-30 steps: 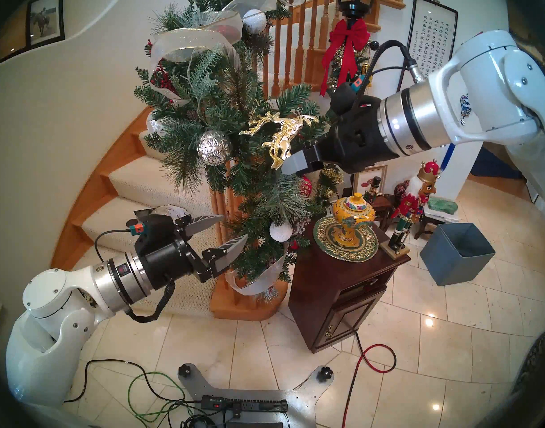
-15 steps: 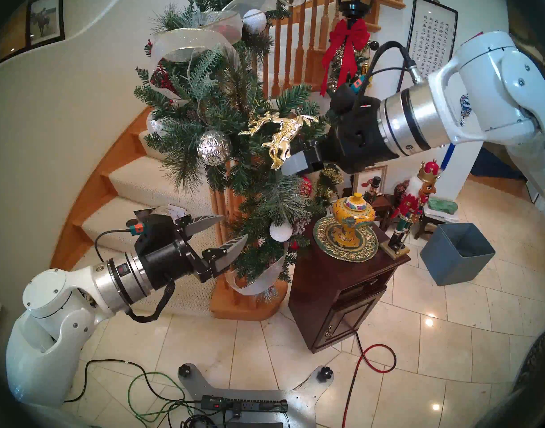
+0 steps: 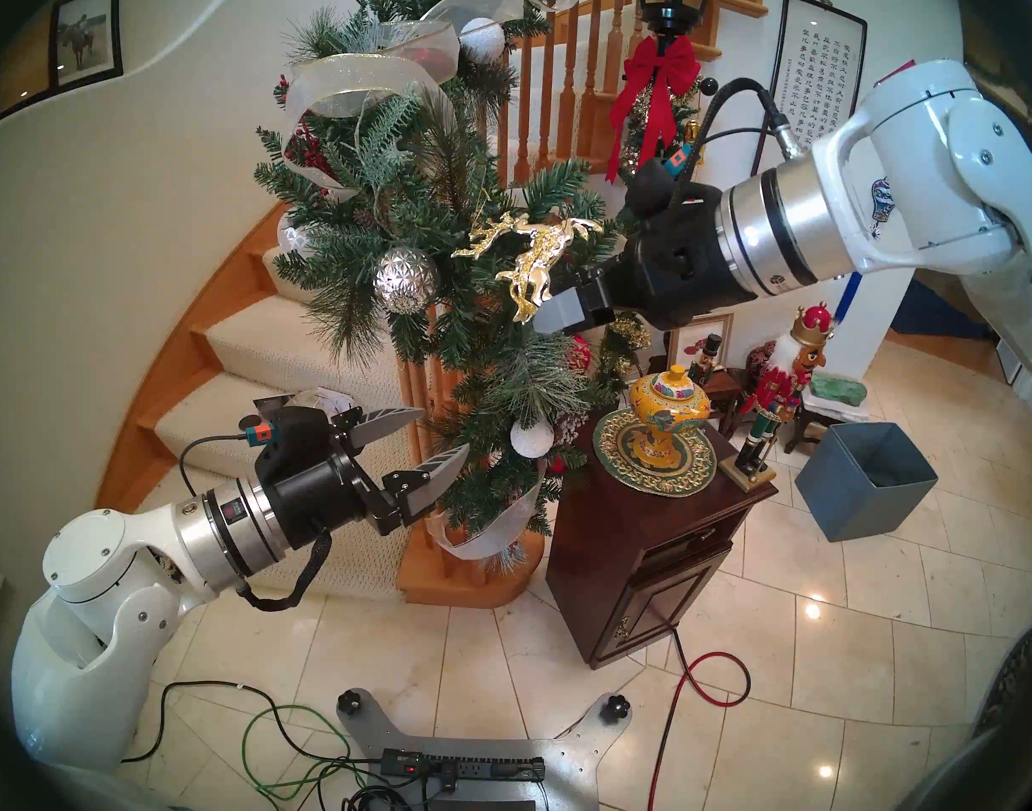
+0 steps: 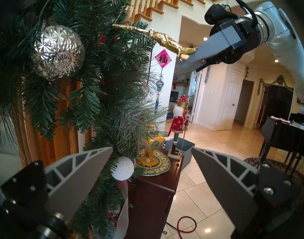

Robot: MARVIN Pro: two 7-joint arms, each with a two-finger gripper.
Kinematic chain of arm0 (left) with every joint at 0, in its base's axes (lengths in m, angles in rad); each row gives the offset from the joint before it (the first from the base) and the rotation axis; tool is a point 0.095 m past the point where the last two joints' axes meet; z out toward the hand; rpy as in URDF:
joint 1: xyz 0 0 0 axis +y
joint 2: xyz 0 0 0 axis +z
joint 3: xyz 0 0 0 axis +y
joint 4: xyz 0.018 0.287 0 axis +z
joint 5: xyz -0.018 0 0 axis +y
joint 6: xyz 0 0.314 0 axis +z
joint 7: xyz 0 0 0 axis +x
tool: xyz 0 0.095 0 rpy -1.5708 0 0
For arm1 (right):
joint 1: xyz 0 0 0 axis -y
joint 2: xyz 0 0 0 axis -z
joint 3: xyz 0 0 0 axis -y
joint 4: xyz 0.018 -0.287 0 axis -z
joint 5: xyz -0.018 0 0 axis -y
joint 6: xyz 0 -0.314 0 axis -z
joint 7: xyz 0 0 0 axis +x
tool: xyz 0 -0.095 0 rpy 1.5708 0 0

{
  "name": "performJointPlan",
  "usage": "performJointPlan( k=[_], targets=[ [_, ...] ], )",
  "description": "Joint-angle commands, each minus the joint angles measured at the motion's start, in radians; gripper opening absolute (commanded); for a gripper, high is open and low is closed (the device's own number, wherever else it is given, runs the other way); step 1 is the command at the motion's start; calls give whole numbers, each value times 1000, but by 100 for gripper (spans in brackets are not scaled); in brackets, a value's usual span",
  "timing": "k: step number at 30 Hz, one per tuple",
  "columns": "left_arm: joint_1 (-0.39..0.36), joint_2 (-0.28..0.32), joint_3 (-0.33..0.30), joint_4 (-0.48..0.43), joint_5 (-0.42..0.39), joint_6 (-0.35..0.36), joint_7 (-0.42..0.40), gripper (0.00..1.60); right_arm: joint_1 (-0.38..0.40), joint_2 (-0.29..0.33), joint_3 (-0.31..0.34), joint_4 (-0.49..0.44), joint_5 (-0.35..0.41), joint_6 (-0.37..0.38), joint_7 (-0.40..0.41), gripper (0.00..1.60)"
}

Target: Hang the ornament onto the Christmas-tree-style decoration

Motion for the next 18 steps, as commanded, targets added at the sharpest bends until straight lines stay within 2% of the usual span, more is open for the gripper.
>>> performJointPlan(
  k=[1, 13, 18],
  targets=[
    [0, 0, -2, -10, 0, -1, 0, 160, 42, 2, -5, 2, -3, -2, 4, 160],
    [0, 0, -2, -10, 0, -1, 0, 160, 77, 4, -41, 4, -7, -2, 14, 160],
    [0, 0, -1, -10, 0, -1, 0, 160, 92, -3, -44, -9, 29, -2, -14, 160]
  ],
)
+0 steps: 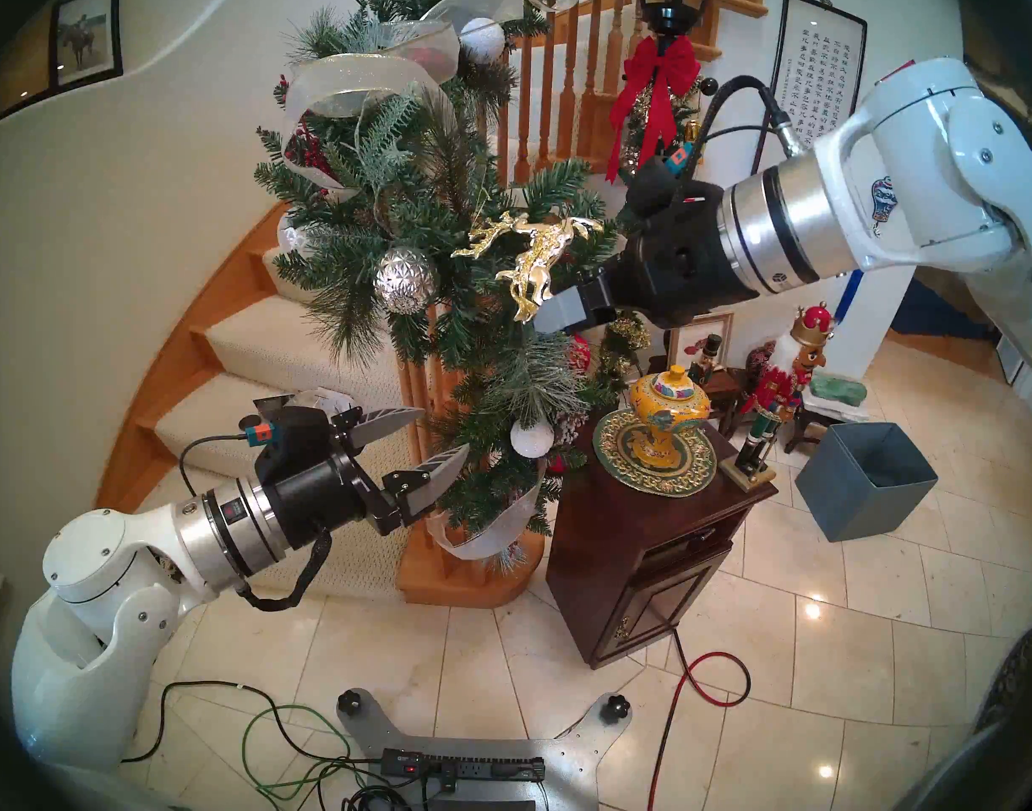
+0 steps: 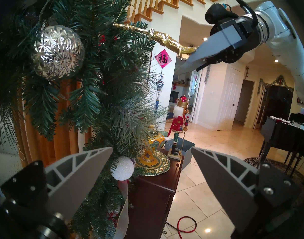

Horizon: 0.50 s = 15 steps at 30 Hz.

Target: Hang the ornament onto the Christmas-tree-style decoration

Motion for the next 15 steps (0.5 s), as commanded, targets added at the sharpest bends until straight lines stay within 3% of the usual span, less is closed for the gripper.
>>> performJointPlan(
  k=[1, 15],
  targets=[
    [0, 0, -1, -10, 0, -1, 0, 160, 46, -8, 3, -19, 55, -2, -43, 160],
    [0, 0, -1, -10, 0, -1, 0, 160, 124, 2, -62, -84, 239, -2, -164, 160]
  ],
)
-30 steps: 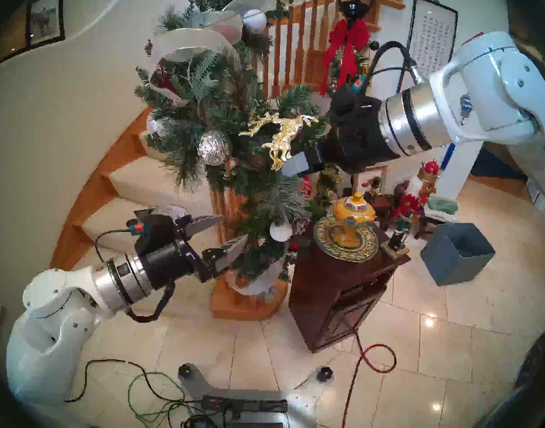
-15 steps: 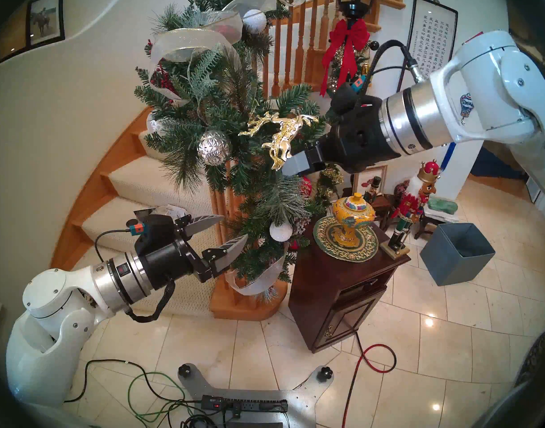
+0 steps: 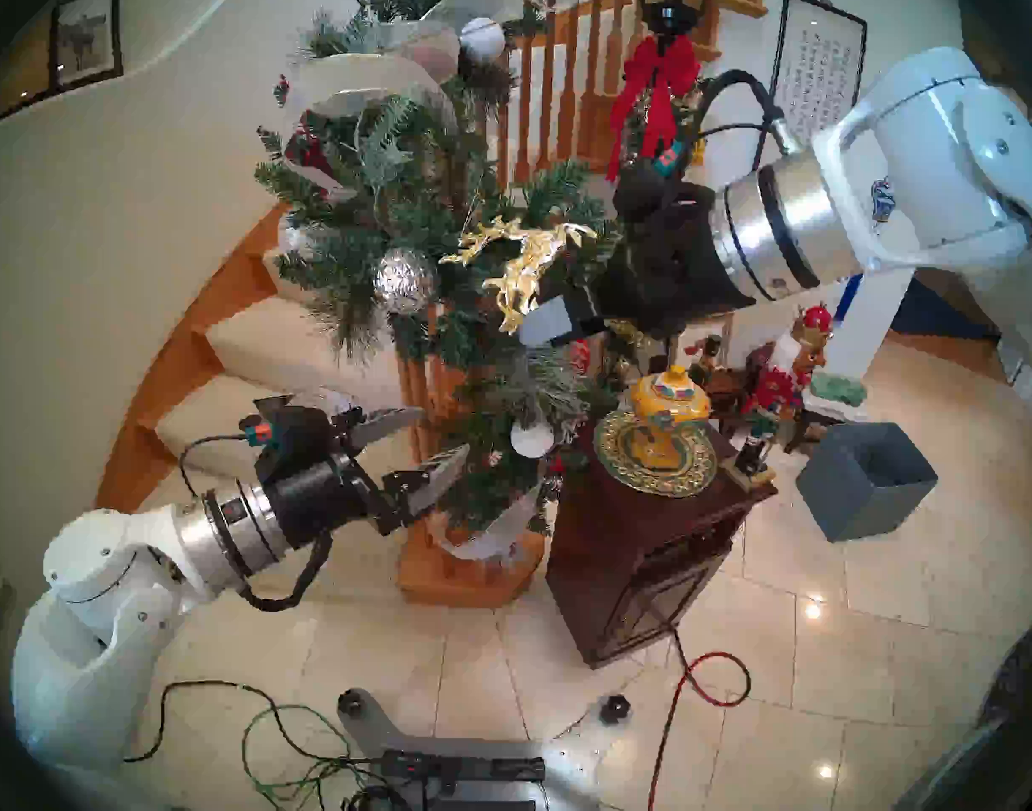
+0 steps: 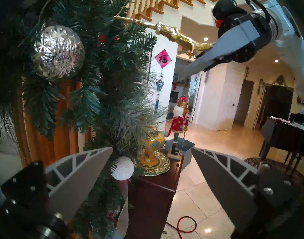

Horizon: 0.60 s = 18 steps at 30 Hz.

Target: Hang the ornament onto the Christmas-tree-style decoration

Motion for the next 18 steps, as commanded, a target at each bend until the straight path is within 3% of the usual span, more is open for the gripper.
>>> performJointPlan(
  k=[1, 9, 18],
  targets=[
    [0, 0, -1, -10, 0, -1, 0, 160, 67, 2, -30, -17, 93, -2, -66, 160],
    [0, 0, -1, -10, 0, -1, 0, 160, 116, -14, -69, -12, 186, -2, -152, 160],
    [0, 0, -1, -10, 0, -1, 0, 160, 153, -22, -103, 0, 242, -2, -201, 160]
  ],
)
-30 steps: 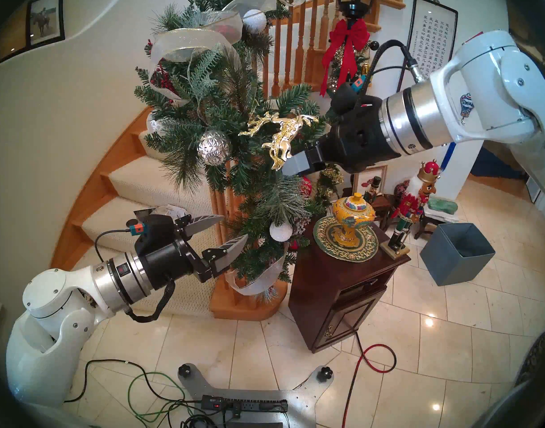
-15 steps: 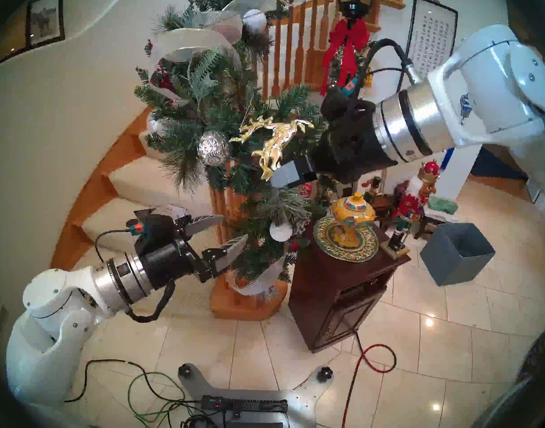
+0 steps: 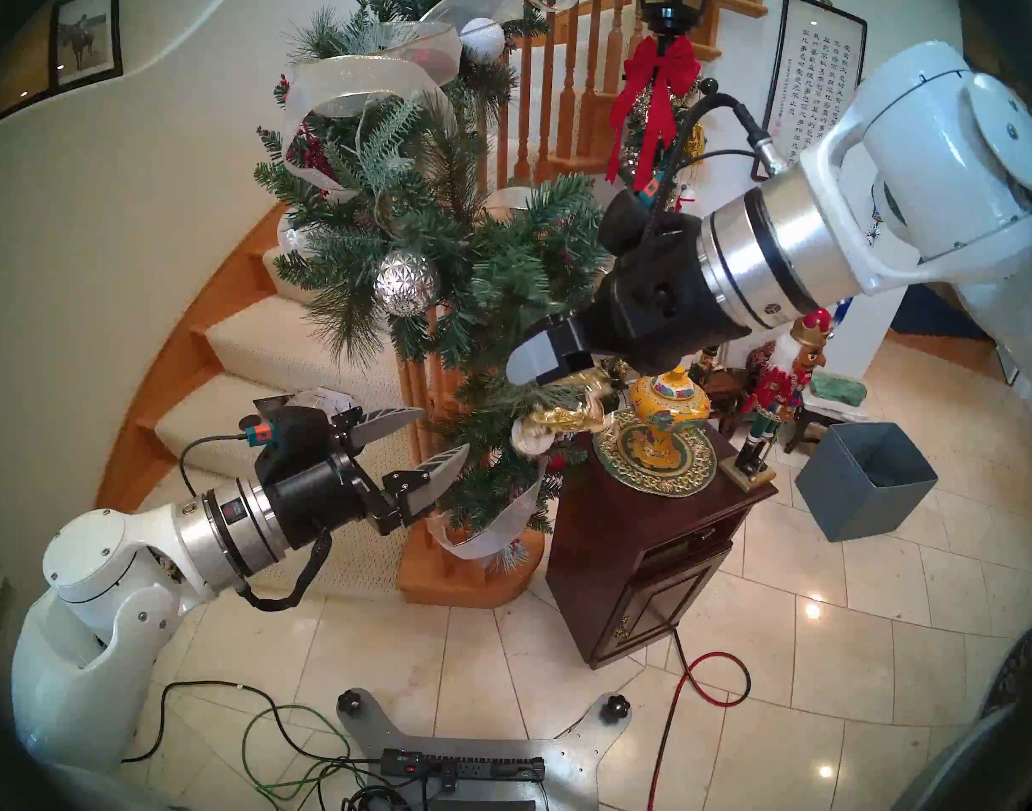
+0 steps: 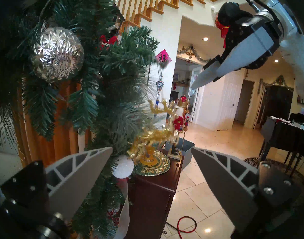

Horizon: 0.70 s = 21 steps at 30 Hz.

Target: Hang the ornament onto the Christmas-tree-style decoration

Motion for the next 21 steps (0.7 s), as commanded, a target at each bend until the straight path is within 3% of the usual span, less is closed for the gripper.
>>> performJointPlan(
  k=[1, 13, 21],
  targets=[
    [0, 0, -1, -10, 0, -1, 0, 160, 56, -1, -8, 12, 31, -2, -28, 160],
    [0, 0, -1, -10, 0, -1, 0, 160, 85, 61, -23, -10, 39, -2, -10, 160],
    [0, 0, -1, -10, 0, -1, 0, 160, 95, 78, -15, -23, 76, -2, -65, 160]
  ],
)
